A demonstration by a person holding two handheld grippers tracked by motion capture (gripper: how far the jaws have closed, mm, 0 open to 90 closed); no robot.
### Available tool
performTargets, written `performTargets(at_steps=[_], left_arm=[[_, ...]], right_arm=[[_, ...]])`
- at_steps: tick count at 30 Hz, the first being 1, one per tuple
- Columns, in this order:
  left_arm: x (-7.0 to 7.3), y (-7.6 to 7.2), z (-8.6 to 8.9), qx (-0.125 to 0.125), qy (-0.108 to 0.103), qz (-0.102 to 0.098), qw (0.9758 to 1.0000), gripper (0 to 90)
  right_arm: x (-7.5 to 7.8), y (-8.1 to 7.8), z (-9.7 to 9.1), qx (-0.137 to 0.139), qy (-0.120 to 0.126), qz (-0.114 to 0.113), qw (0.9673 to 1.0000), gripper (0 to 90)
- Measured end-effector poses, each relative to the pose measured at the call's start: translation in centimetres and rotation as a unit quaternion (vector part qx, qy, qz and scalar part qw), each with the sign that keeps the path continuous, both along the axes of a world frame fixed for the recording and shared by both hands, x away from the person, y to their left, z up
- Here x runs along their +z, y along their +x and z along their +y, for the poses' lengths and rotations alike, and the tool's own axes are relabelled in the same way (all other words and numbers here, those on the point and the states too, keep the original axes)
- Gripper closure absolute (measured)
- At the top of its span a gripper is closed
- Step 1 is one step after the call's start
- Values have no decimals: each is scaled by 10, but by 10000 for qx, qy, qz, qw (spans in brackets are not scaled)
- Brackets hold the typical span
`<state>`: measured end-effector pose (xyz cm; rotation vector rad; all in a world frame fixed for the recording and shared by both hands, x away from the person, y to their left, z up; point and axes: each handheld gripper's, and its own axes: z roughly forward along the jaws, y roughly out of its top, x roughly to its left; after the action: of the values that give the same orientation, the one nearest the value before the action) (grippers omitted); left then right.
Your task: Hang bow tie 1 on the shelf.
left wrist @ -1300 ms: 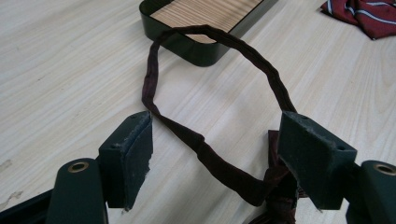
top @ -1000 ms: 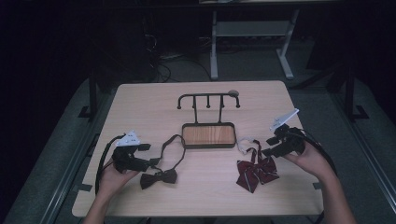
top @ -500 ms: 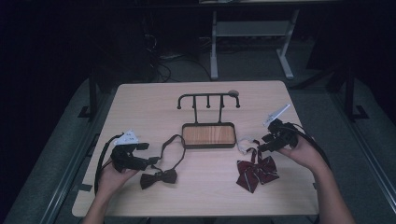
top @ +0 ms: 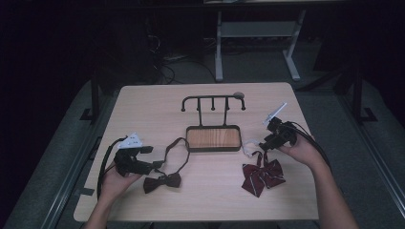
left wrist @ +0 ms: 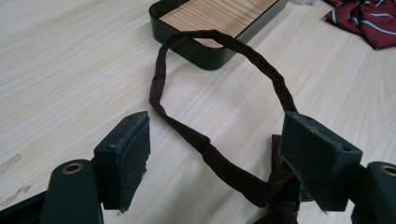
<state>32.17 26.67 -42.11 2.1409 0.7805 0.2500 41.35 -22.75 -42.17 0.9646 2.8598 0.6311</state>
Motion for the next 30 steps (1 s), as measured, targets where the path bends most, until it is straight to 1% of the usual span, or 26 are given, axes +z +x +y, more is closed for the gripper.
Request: performTargets(at_steps=[2, 7, 9, 10, 11, 13, 14, 18, 19, 22, 24, 30], left_arm=[[0, 0, 0, -3, -3, -2, 10000, 244], [0, 0, 0, -2, -9, 0, 10000, 244], [-1, 0, -1, -8, -14, 10, 10000, 244], [-1, 0, -1, -7, -22, -1, 10000, 244], [0, 0, -1, -8, -25, -7, 10000, 244], [0, 0, -1, -8, -36, -5, 10000, 244], [0, 0, -1, -7, -31, -10, 10000, 244], [0, 0, -1, -13, -34, -8, 10000, 244], [0, 0, -1, -13, -34, -8, 10000, 244], [0, 0, -1, -14, -27, -19, 10000, 244], [0, 0, -1, -16, -16, -1, 10000, 244], [0, 0, -1, -19, -9, -8, 10000, 245]], right_arm=[[-5, 3, 1, -28, -78, 68, 9999, 568], [-10, 6, 2, -89, -136, 82, 9998, 589], [-13, 9, 2, -110, -184, 87, 9997, 624], [-13, 9, 2, -110, -184, 87, 9997, 624], [-14, 10, 2, -137, -176, 123, 9997, 647], [-15, 11, 3, -163, -176, 148, 9996, 662], [-16, 11, 4, -124, -249, 135, 9995, 704], [-19, 12, 6, -108, -348, 130, 9993, 760], [-19, 12, 6, -108, -348, 130, 9993, 760], [-19, 11, 8, -78, -438, 73, 9990, 814], [-19, 11, 9, -46, -440, 73, 9990, 838], [-21, 11, 8, -46, -471, 83, 9988, 856]])
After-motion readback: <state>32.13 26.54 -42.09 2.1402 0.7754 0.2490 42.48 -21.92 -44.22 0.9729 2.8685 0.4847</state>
